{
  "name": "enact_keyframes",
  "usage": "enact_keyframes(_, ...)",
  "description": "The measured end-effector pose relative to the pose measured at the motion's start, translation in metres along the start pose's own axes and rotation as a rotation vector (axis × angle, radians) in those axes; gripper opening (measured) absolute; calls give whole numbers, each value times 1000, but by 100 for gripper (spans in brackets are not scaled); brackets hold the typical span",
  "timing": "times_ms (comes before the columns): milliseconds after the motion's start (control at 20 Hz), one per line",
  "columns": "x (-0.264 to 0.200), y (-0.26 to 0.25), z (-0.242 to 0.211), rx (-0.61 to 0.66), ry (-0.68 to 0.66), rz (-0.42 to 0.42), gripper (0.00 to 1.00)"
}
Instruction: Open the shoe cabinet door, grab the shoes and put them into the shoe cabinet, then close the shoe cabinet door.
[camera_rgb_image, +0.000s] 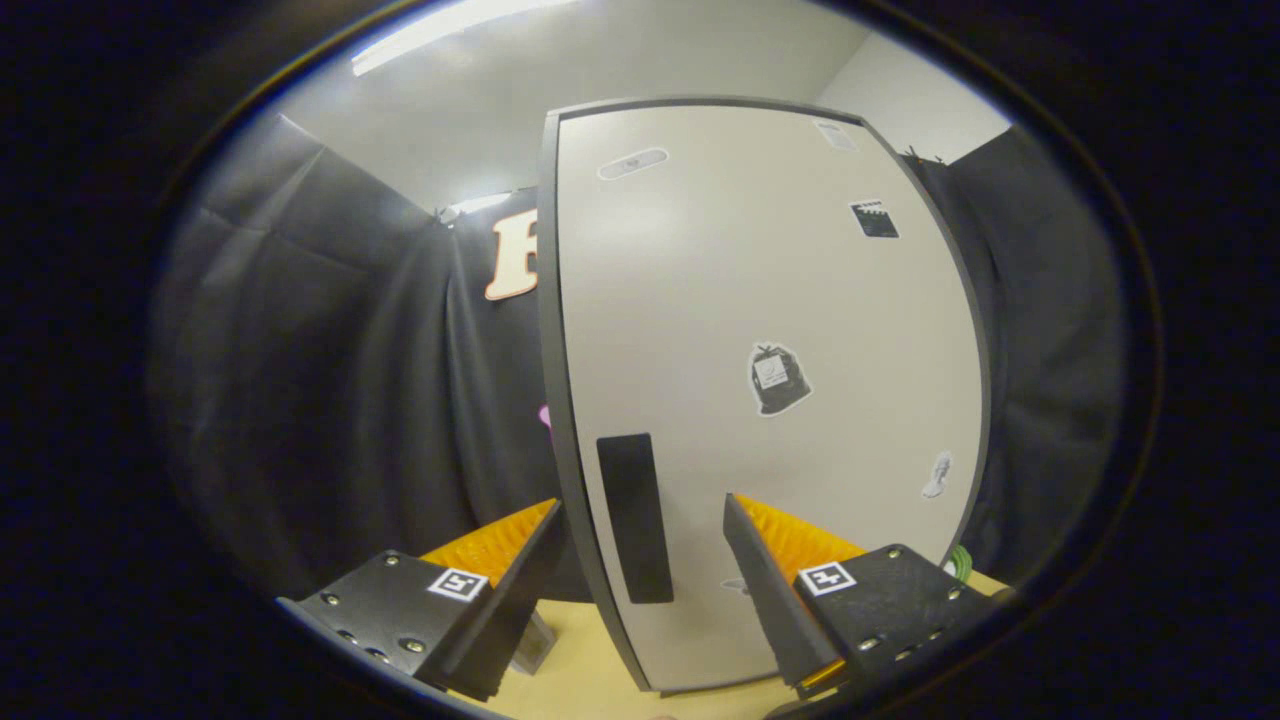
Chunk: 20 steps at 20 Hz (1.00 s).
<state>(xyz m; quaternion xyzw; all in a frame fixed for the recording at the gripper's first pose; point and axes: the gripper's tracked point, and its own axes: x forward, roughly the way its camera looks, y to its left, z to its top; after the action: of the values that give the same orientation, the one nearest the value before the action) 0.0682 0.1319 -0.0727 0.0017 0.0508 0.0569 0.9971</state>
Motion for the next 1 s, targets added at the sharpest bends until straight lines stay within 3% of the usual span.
enact_keyframes(250, 22, -6, -15, -27, 39, -8, 88)
enact_keyframes(600, 27, 10, -17, -97, 48, 11, 37)
enact_keyframes(800, 24, 9, -18, -82, 67, 8, 26)
enact_keyframes(1000, 16, 7, -17, -84, 55, -4, 26)
